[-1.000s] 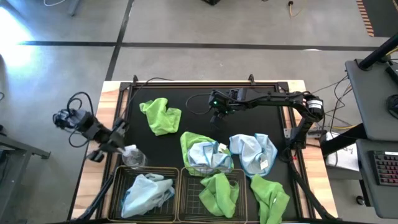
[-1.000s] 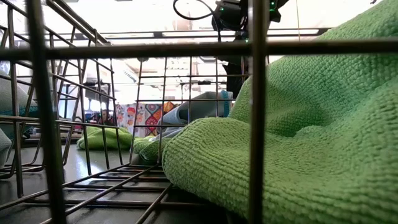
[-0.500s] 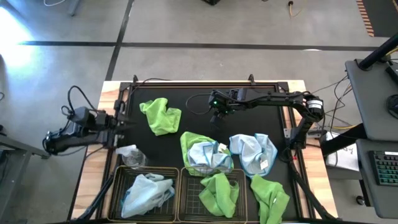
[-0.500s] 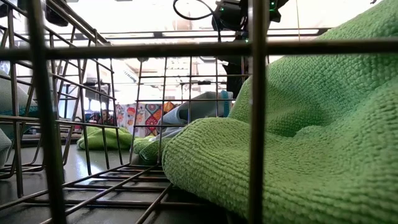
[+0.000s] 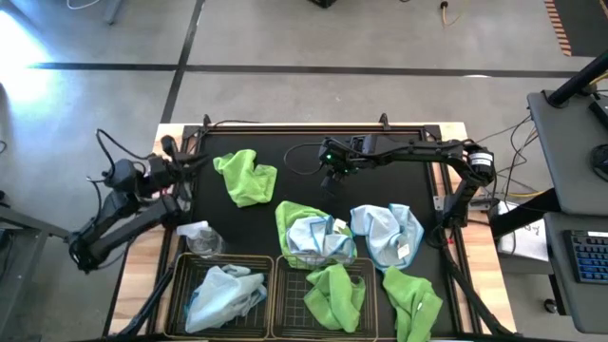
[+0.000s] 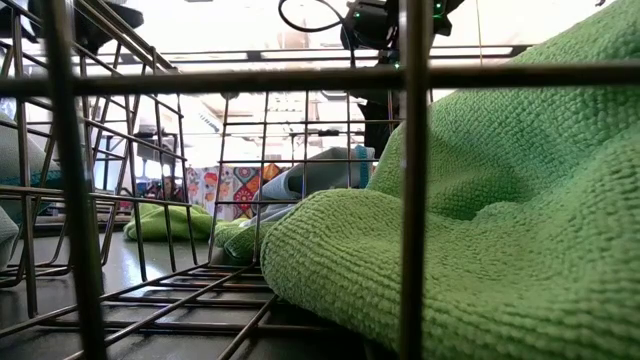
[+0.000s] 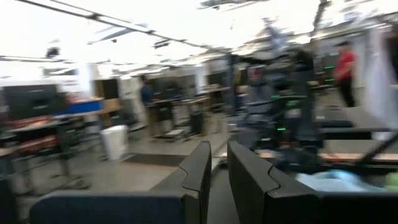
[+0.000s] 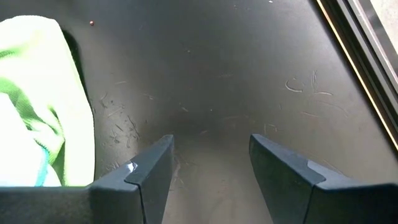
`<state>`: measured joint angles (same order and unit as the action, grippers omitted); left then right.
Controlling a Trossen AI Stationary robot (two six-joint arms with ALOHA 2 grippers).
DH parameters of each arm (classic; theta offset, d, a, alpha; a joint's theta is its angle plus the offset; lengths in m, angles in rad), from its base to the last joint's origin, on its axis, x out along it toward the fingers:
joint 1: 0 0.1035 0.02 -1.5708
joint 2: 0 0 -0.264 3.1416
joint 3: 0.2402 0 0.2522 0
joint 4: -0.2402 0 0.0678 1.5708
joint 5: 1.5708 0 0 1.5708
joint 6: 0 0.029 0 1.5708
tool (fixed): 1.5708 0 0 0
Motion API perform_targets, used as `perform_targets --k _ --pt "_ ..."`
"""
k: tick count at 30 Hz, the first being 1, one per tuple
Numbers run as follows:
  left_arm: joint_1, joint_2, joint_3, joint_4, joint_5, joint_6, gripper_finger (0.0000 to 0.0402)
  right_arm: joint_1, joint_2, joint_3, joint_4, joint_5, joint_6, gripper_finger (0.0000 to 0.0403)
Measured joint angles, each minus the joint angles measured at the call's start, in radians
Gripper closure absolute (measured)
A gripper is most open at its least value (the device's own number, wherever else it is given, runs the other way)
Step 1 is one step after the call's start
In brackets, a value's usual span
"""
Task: Sort microfiber towel by color & place in baskets
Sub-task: Put the top green towel from the left to the right wire basket
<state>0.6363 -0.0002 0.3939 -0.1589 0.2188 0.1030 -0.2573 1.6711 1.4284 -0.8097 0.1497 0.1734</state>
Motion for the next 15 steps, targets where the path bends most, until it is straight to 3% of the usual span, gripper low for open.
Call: perform_targets --k 8,15 --pt "0.211 0.000 0.000 0.000 0.000 0.000 0.0363 0.000 0.000 0.000 0.001 0.000 0.000 0.0197" --pt "0.278 0.000 0.000 0.000 0.000 0.000 0.0363 0.000 0.000 0.000 0.004 0.000 0.000 0.0197"
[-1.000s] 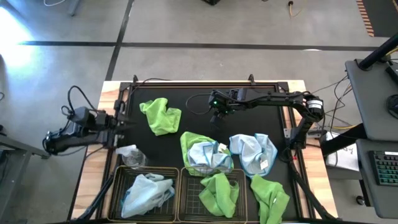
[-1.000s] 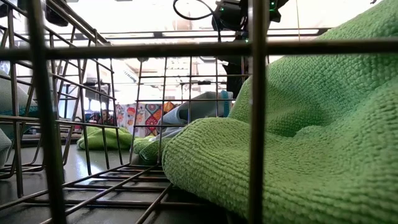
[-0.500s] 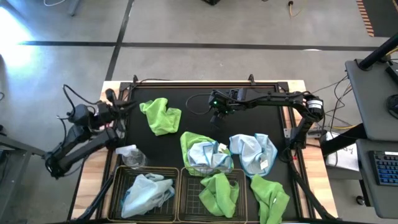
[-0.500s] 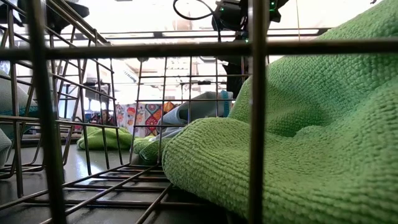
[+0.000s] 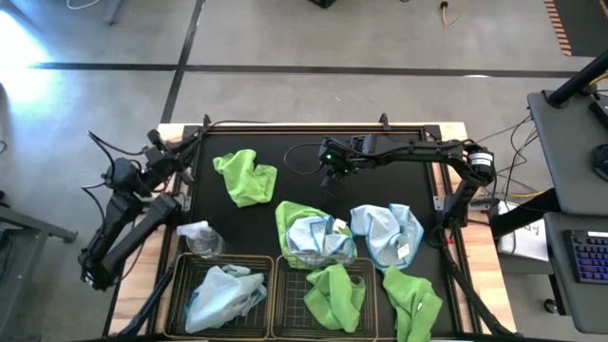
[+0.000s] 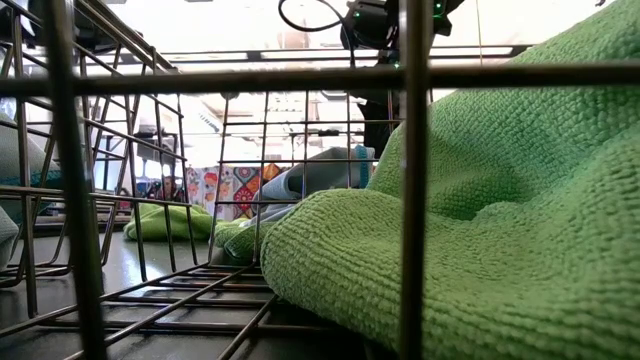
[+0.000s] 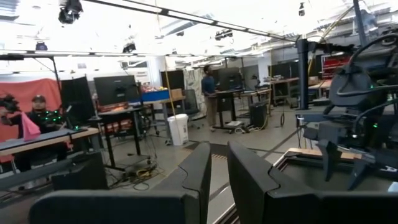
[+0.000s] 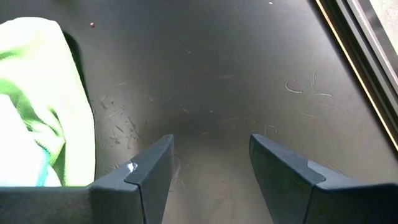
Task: Sort microfiber towel by color & place in baskets
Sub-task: Put the top green towel from the left to the right wire basket
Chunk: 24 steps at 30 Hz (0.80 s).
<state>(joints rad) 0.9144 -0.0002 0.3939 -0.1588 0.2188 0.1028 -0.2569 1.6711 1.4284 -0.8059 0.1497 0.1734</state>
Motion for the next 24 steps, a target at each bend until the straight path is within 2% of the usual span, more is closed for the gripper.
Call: perform_targets --k 24 --pt "0.000 0.005 0.000 0.001 0.000 0.000 0.0363 0.004 0.000 0.000 0.004 0.000 -0.013 0.0197"
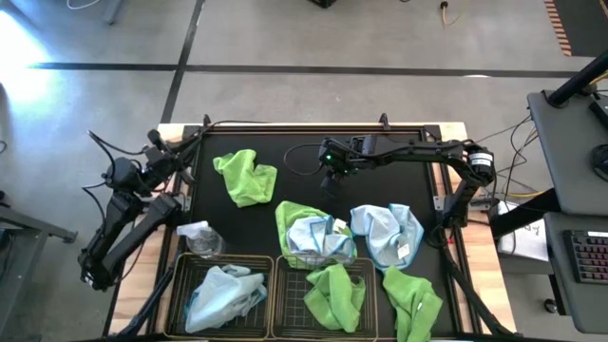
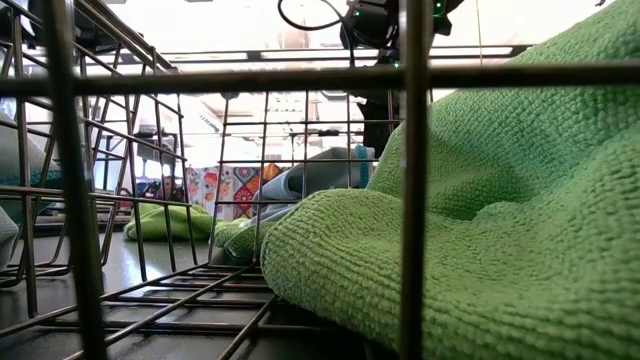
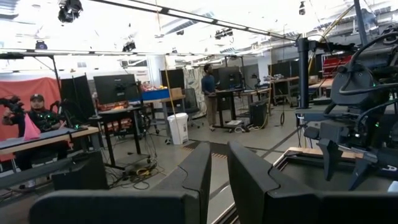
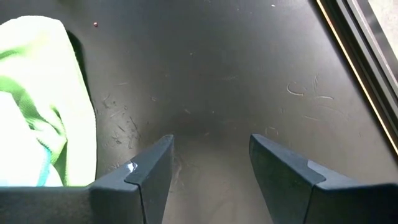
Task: Sort microfiber towel by color & place in baskets
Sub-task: Put the top green towel from the left to the right wire basket
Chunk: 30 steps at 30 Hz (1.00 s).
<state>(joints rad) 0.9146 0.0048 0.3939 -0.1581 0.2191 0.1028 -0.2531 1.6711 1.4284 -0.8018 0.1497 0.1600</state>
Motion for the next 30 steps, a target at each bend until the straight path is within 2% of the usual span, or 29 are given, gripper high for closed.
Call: perform_targets --k 7,12,16,21,25,30 --pt "-0.001 0.000 0.000 0.018 -0.001 0.031 0.0363 0.000 0.000 0.000 0.008 0.000 -0.002 0.0197" --pt "-0.001 0.001 0.000 0.017 -0.003 -0.011 0.0363 0.000 0.000 0.000 0.011 0.000 -0.004 0.0197" --pt "-0.001 0.002 0.000 0.017 -0.101 -0.035 0.0363 0.000 0.000 0.000 0.013 0.000 -0.005 0.0197" --pt "-0.001 0.003 0.000 0.042 -0.130 -0.096 0.0363 0.000 0.000 0.000 0.024 0.000 -0.008 0.0197" --pt "-0.001 0.003 0.000 0.058 -0.122 -0.123 0.0363 0.000 0.000 0.000 0.030 0.000 -0.008 0.0197" --pt "-0.001 0.033 0.000 0.017 -0.023 -0.151 0.0363 0.000 0.000 0.000 0.030 0.000 -0.008 0.0197"
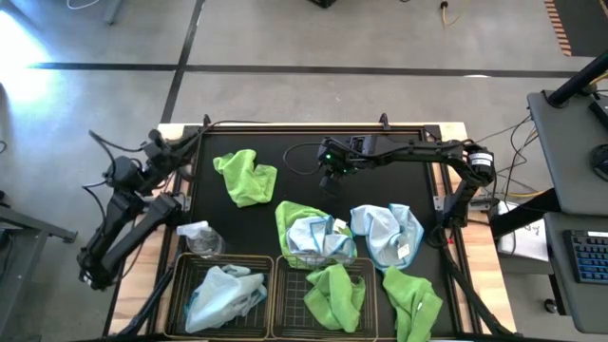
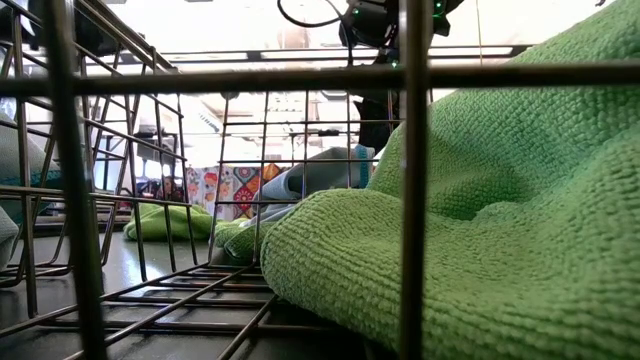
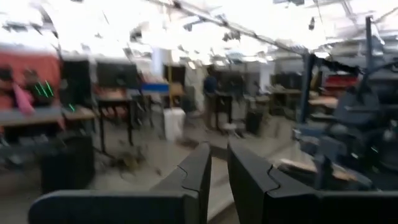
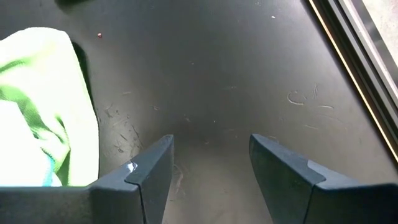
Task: Sort microfiber towel by color & place in baskets
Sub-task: Put the top green towel from the left to the right wire basket
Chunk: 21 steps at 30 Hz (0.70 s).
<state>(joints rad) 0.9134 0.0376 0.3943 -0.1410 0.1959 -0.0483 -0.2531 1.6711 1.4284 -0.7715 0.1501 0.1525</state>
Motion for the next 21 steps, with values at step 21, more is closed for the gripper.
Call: perform_targets --k 21 --pt "0.000 0.547 0.496 -1.019 -0.106 0.054 0.0363 0.000 0.000 0.000 -0.001 0.000 0.001 0.0197"
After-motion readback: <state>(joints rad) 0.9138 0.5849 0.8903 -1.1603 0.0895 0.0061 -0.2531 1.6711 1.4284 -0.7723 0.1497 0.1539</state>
